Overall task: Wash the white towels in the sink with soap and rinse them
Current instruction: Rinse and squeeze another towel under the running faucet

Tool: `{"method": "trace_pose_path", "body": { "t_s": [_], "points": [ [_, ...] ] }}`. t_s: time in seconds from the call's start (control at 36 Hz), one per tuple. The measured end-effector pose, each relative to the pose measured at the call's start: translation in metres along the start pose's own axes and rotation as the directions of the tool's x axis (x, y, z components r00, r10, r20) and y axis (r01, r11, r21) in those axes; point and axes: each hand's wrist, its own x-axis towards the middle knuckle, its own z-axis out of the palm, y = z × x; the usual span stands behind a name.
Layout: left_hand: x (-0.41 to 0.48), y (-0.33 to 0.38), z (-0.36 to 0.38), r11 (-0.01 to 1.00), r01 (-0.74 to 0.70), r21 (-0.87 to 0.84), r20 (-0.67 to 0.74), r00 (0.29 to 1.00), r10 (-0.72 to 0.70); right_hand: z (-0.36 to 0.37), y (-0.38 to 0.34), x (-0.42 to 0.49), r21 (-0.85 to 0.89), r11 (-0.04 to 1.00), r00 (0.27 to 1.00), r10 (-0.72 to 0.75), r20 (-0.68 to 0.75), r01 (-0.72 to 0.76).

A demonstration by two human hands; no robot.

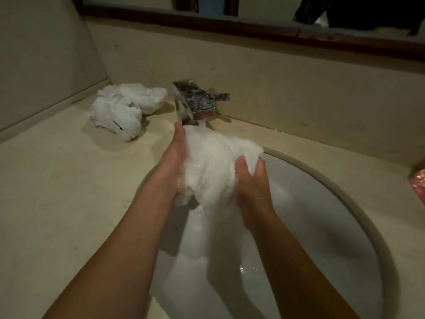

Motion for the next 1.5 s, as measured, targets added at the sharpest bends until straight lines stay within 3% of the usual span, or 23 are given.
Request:
{"method": "trace_pose_path", "body": {
  "t_s": [0.14, 0.47, 0.64, 0.75, 0.89, 0.97, 1.06, 1.11, 1.25, 1.36, 1.5],
  "points": [
    [0.002, 0.002, 0.004, 0.997, 0.062, -0.038, 0.007, 0.998, -0.062, 0.004, -0.004, 0.000, 0.037, 0.996, 0.996, 0.082, -0.037, -0.081],
    [0.003, 0.004, 0.008, 0.996, 0.090, -0.015, -0.026, 0.996, -0.090, 0.006, -0.009, -0.003, 0.014, 0.997, 0.996, 0.081, -0.048, -0.080],
    [0.010, 0.004, 0.015, 0.994, 0.084, 0.074, -0.065, 0.995, -0.079, -0.004, -0.010, 0.004, -0.034, 0.999, 0.999, 0.008, -0.049, -0.009],
    [0.027, -0.003, 0.014, 0.999, 0.033, 0.039, -0.094, 0.995, -0.030, -0.005, 0.001, 0.012, -0.081, 0.996, 0.998, -0.048, -0.047, 0.044],
    [0.048, -0.018, 0.007, 0.999, -0.030, 0.021, -0.130, 0.991, 0.032, -0.003, -0.001, 0.005, -0.232, 0.972, 0.999, -0.048, -0.013, 0.044],
    [0.010, -0.009, 0.006, 0.998, -0.062, -0.005, -0.157, 0.986, 0.060, 0.004, -0.012, -0.008, -0.476, 0.879, 0.994, -0.023, -0.107, -0.031],
    [-0.019, -0.003, 0.008, 0.992, -0.110, 0.068, -0.158, 0.980, 0.120, 0.015, -0.023, -0.027, -0.586, 0.804, 0.975, -0.197, -0.099, 0.103],
    [-0.018, -0.006, 0.008, 0.989, -0.111, 0.102, -0.150, 0.981, 0.126, 0.028, -0.027, -0.035, -0.470, 0.862, 0.975, -0.221, -0.017, 0.187],
    [-0.019, -0.012, 0.001, 0.985, -0.005, 0.175, 0.027, 1.000, 0.000, 0.057, -0.019, -0.040, -0.182, 0.970, 0.980, -0.133, 0.149, 0.160],
    [-0.012, -0.005, -0.022, 0.969, -0.108, 0.221, 0.174, 0.982, 0.069, 0.045, -0.004, -0.015, 0.068, 0.998, 0.986, -0.005, 0.169, -0.007],
    [0.003, 0.008, -0.042, 0.993, -0.101, 0.063, 0.220, 0.972, 0.085, 0.036, -0.005, -0.009, 0.230, 0.951, 0.967, 0.163, 0.197, -0.207]
  ]
}}
